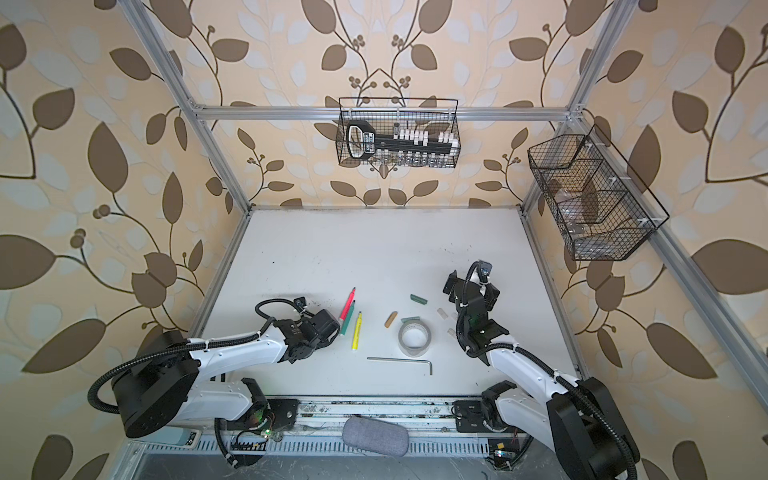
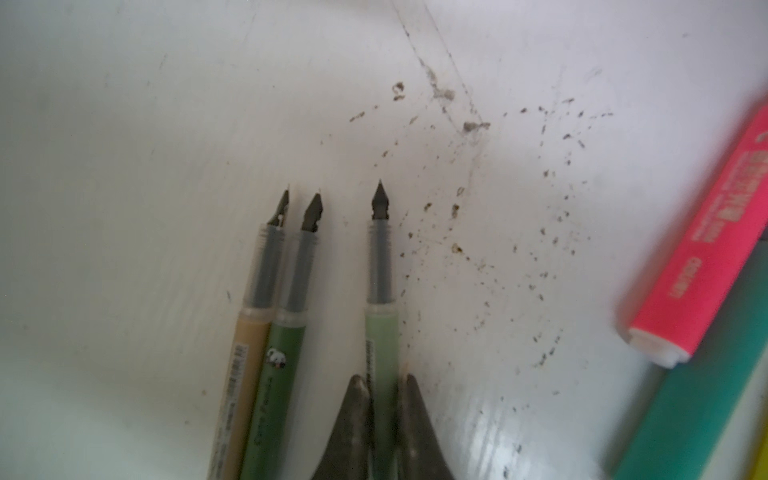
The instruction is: Insert the pens into the pen caps
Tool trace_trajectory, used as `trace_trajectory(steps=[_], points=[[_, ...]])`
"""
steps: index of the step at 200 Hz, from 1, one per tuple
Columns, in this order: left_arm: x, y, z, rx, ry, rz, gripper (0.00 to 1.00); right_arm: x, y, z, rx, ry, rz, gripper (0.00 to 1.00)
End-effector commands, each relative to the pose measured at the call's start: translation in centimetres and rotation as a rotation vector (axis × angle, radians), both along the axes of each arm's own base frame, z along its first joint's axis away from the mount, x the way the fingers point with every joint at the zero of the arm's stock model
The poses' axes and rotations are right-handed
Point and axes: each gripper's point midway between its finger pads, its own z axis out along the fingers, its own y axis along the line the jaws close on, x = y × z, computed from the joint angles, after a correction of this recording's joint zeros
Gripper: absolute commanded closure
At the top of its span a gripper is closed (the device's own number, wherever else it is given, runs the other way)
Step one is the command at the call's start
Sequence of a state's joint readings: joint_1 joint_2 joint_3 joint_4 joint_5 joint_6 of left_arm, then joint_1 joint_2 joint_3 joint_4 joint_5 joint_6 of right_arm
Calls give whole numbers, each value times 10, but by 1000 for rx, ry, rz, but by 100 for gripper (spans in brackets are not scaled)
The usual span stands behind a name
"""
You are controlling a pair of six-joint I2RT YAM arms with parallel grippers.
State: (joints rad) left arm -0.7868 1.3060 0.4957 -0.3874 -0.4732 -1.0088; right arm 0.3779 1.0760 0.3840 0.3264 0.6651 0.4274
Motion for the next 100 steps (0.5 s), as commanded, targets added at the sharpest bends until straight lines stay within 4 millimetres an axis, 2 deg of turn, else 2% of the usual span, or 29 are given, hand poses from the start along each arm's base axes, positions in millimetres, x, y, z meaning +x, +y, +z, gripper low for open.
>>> trace_trajectory(steps=[1,14,21,52,70,100], points=[[-15,-23,-14,-82,76,-116,100,2,-8,14,-2,-3,-68,0],[-11,-34,-6,-105,53,-153,100,-8,-19,15,45,36,-147,0],[-8,-37,-2,-109,40,-161,100,-11,-17,16,95,48,-150,0],[-5,-53,18,-110,-1,-236,100,-16,19,39,225,16,20,0],[-5,-60,34,-106,-36,-277,100,-22,39,38,363,17,112,0],[-7,-79,63,-168,-109,-373,100,-29,91,33,614,4,318,0]])
